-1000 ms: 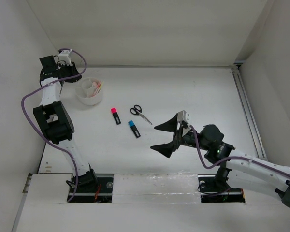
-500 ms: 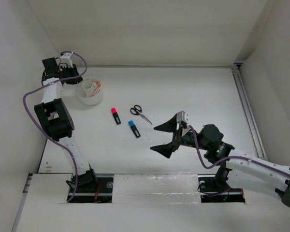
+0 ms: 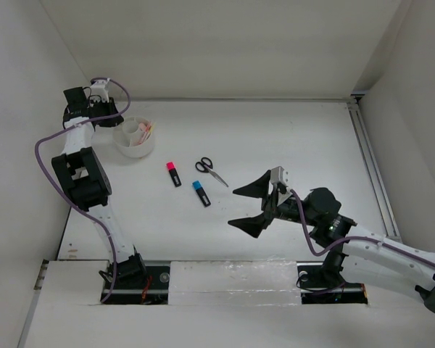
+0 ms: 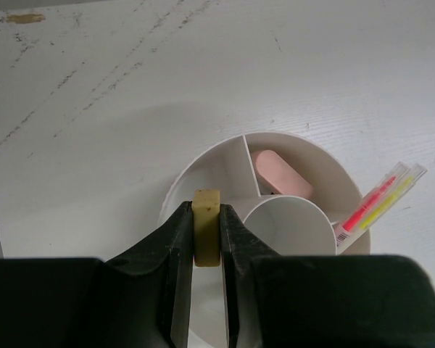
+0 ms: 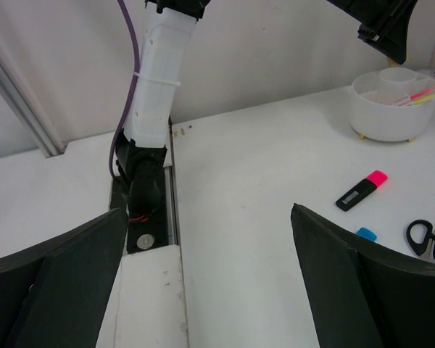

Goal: Sort the stationery into containers
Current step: Place the stationery in the storage box, then pick up the pen from the center of the board, then place the pen in the storage box.

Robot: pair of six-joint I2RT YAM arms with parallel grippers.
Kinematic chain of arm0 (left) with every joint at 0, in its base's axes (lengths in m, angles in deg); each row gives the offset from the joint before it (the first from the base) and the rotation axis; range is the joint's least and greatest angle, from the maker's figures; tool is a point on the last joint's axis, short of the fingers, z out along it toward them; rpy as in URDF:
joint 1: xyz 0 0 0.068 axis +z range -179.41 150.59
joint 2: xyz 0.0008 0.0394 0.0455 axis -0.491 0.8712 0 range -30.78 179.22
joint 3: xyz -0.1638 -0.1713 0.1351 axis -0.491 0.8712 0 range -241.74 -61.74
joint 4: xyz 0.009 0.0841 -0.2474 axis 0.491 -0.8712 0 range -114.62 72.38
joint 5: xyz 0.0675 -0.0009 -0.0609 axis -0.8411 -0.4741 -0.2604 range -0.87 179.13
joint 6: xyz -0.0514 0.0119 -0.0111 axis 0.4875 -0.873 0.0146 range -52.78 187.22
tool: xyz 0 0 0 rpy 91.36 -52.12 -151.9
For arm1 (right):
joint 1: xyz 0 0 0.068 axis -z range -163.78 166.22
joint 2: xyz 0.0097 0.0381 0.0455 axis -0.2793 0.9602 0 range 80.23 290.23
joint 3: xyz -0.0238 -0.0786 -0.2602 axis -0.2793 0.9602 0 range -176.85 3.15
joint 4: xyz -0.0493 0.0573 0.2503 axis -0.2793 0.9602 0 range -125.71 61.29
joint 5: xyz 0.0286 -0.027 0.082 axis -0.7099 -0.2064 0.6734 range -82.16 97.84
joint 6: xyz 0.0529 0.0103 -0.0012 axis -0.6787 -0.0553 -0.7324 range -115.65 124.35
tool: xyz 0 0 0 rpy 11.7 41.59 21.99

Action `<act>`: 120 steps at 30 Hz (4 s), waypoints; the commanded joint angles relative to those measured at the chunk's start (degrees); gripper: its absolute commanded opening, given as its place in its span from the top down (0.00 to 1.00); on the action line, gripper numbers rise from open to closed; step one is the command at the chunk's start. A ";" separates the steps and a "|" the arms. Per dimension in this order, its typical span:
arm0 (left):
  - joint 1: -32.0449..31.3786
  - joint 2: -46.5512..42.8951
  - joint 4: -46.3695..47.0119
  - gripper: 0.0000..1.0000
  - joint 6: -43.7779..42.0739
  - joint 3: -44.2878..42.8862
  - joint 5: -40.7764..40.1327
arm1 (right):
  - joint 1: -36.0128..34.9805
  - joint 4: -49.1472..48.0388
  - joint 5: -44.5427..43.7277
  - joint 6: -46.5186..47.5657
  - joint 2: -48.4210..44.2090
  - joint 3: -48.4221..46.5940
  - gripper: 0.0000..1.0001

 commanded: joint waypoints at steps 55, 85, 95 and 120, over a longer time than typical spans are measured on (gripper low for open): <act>0.29 -62.53 13.45 0.00 51.13 41.64 5.63 | -1.12 41.93 -36.44 -11.51 52.94 -43.71 0.00; -0.32 -70.98 -0.72 0.00 48.73 51.64 -8.16 | -3.75 46.61 -37.07 -15.91 71.00 -52.09 1.00; -1.47 -66.77 9.57 0.00 52.07 60.53 15.05 | -3.75 36.75 -28.98 -14.50 59.97 -52.67 1.00; -1.47 -65.11 16.52 0.66 55.32 65.28 19.90 | -7.71 35.71 -24.15 -15.56 65.78 -70.53 1.00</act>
